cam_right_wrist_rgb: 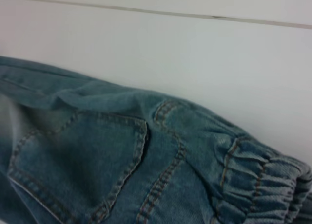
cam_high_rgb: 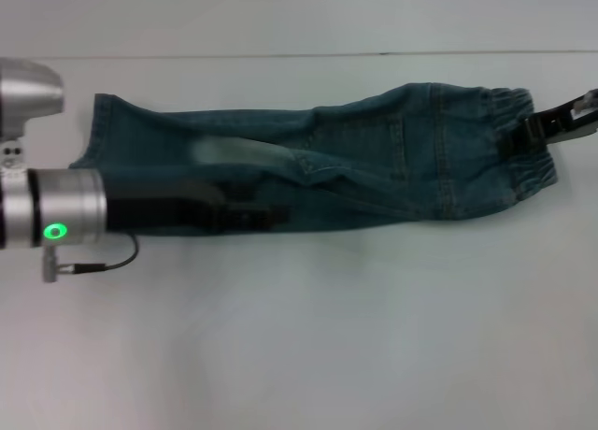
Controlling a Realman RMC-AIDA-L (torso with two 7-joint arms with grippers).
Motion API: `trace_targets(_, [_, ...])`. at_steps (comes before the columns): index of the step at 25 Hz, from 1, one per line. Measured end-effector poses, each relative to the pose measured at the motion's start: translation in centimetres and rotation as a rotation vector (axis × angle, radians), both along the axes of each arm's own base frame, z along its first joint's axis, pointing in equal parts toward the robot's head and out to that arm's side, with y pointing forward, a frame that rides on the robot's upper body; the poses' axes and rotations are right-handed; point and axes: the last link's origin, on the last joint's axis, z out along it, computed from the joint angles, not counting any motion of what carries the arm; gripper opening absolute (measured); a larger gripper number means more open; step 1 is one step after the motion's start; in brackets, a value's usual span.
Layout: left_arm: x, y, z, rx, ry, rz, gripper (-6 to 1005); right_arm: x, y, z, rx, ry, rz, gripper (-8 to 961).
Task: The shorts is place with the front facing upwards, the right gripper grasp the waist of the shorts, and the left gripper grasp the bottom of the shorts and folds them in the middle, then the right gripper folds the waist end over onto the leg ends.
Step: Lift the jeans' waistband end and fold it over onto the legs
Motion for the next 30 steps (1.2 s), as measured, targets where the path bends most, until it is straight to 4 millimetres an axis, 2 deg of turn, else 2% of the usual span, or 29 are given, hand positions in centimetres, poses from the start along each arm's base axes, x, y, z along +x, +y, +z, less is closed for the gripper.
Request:
trace_targets(10, [2.6, 2.7, -1.6, 0.206, -0.130, 0.014, 839, 0.1, -0.9, 3.9, -0.031, 0.050, -0.023, 120])
trace_targets(15, [3.2, 3.4, -2.8, 0.429, -0.235, -0.006, 837, 0.1, -1.3, 5.6, -0.043, 0.085, -0.022, 121])
trace_targets(16, [3.2, 3.4, -2.8, 0.429, -0.235, -0.006, 836, 0.0, -1.4, 5.7, -0.051, 0.089, -0.020, 120])
trace_targets(17, [3.1, 3.6, -3.6, 0.560, -0.250, 0.006, 836, -0.2, -1.5, 5.7, -0.059, 0.094, -0.015, 120])
trace_targets(19, [3.2, 3.5, -4.3, 0.624, -0.244, 0.005, 835, -0.5, -1.7, 5.7, -0.081, 0.102, -0.011, 118])
trace_targets(25, [5.1, 3.9, -7.3, 0.782, -0.063, -0.088, 637, -2.1, -2.3, 6.2, -0.124, 0.185, 0.026, 117])
trace_targets(30, [6.1, 4.4, -9.1, 0.899, 0.144, -0.106, 388, -3.4, -2.6, 7.4, -0.137, 0.271, 0.064, 117])
